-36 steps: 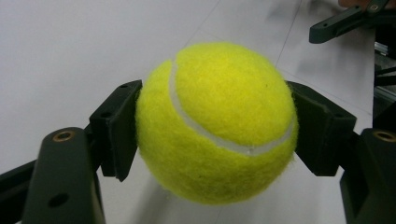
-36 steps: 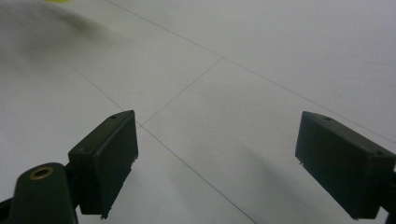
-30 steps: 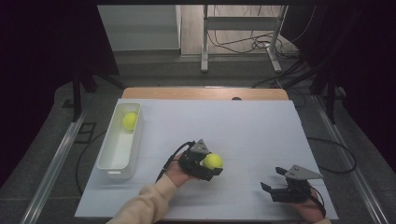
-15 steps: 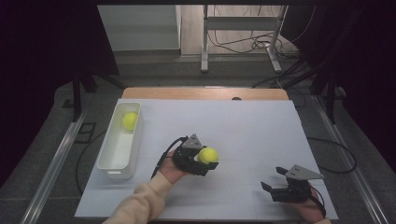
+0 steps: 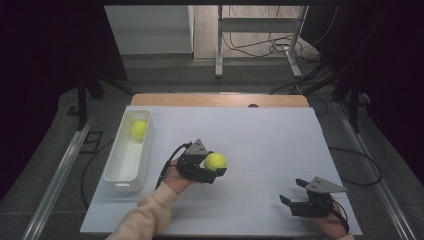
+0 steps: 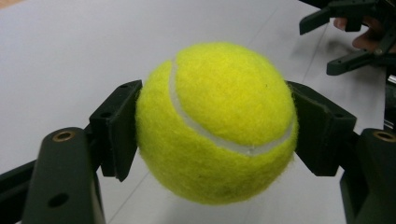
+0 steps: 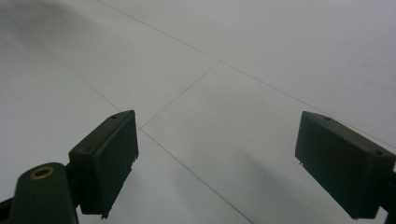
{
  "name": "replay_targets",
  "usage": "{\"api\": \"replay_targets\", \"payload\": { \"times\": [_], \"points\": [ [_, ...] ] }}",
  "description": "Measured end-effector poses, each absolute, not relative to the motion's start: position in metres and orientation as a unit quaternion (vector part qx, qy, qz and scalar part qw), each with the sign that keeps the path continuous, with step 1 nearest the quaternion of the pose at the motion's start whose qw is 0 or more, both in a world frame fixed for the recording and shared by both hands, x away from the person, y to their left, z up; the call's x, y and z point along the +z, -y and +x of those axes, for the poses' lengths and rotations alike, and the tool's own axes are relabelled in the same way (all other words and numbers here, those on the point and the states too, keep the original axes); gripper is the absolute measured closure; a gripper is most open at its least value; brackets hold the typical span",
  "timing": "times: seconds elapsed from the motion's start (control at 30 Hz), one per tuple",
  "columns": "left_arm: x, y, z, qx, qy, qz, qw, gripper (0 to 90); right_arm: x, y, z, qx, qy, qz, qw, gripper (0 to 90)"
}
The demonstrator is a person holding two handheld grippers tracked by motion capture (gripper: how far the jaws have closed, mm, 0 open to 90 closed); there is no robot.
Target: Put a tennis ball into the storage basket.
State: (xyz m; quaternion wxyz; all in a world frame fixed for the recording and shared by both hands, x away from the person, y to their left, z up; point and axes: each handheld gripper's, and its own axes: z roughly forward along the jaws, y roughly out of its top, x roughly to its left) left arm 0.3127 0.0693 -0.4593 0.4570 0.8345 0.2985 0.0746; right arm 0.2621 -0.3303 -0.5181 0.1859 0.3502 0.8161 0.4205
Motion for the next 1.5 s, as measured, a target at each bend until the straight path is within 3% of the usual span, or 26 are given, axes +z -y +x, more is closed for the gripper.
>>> {"api": "replay_targets", "payload": {
  "times": [1.5],
  "points": [
    [-0.428, -0.133, 0.320, 0.138, -0.362, 0.790, 0.475, 25.8, -0.514, 0.330, 0.258, 0.445, -0.804, 0.351, 0.182, 14.3]
  ]
}}
